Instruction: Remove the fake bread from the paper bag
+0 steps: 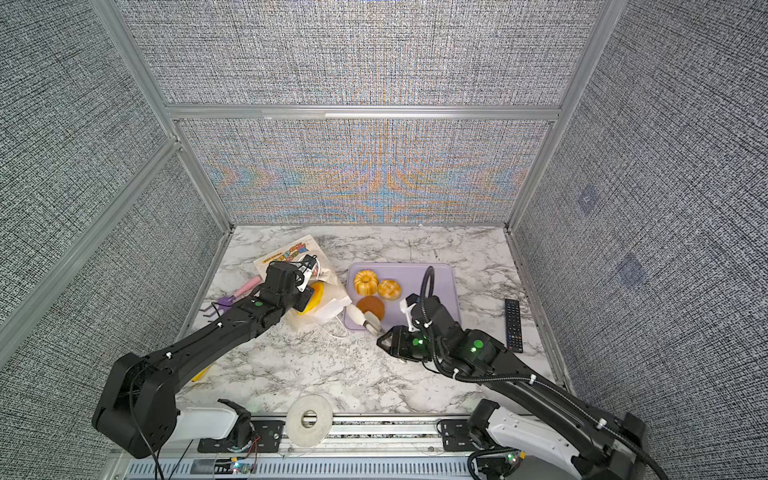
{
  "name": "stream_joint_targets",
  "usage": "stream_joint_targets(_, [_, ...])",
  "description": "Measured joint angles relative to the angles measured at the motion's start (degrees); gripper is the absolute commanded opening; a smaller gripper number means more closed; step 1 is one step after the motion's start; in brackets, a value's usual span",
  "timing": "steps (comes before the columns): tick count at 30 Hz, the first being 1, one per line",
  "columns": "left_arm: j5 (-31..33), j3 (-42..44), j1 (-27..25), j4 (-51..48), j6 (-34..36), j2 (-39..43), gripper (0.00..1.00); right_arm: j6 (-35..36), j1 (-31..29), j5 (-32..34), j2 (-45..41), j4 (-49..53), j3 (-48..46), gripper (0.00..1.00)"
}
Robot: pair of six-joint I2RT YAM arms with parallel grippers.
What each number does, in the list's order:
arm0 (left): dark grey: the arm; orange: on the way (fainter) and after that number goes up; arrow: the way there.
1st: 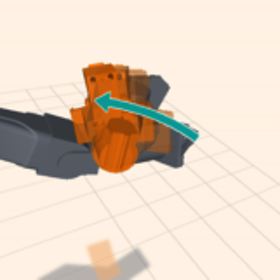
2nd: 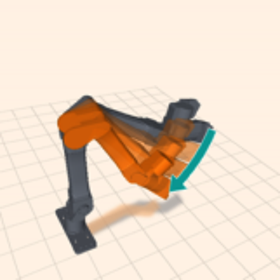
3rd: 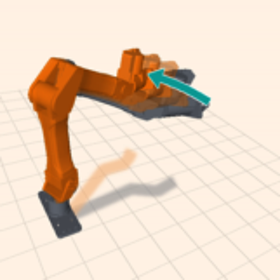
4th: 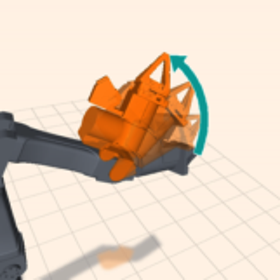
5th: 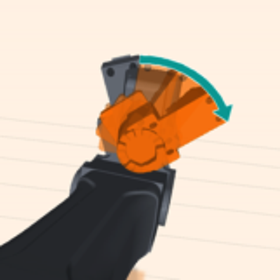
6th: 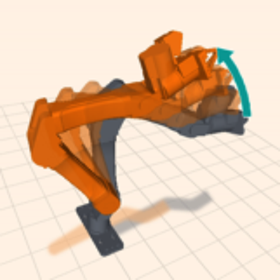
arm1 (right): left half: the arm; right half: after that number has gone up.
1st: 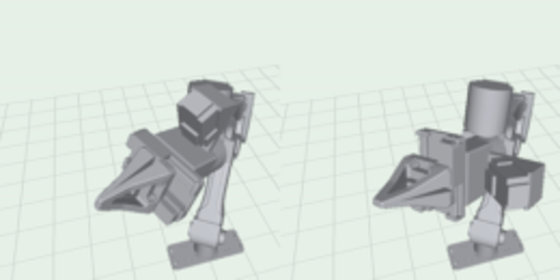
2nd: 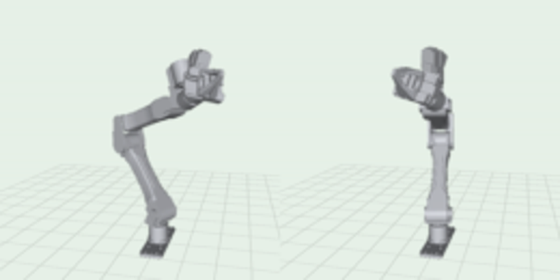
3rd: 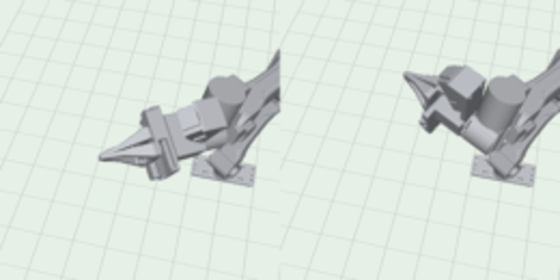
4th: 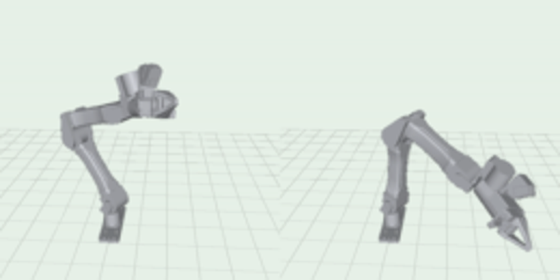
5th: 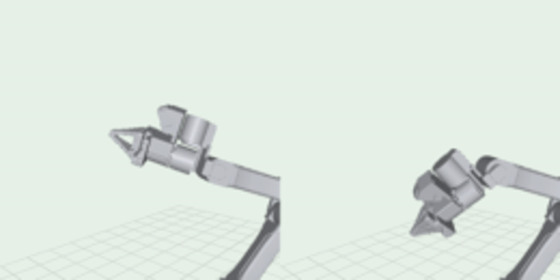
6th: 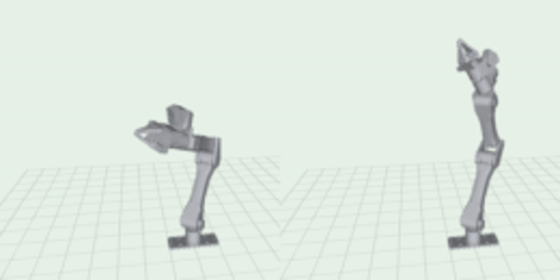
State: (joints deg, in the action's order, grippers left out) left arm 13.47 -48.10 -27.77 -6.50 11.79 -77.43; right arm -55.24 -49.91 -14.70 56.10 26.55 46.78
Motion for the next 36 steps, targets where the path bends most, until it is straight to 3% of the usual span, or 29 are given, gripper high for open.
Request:
stream_joint_targets(6, [0.04, 0.00, 0.00, -0.02, 0.00, 0.37, 0.00, -1.29, -2.89, -1.66, 9.46, -9.55, 1.36, 0.40])
stream_joint_targets(14, [0.04, 0.00, -0.04, -0.04, 0.00, 0.59, 0.00, -1.66, -0.44, -3.91, 21.27, -18.97, 5.14, 0.36])
stream_joint_targets(25, [-0.15, -0.50, -0.13, -0.96, -0.02, 0.94, 0.00, -1.57, 1.84, -7.23, 33.07, -22.91, 11.54, 0.35])
stream_joint_targets(36, [-3.19, -0.50, -0.63, -0.96, 0.39, 1.27, 0.00, -1.42, 2.23, -7.74, 37.38, -22.51, 14.01, 0.37])
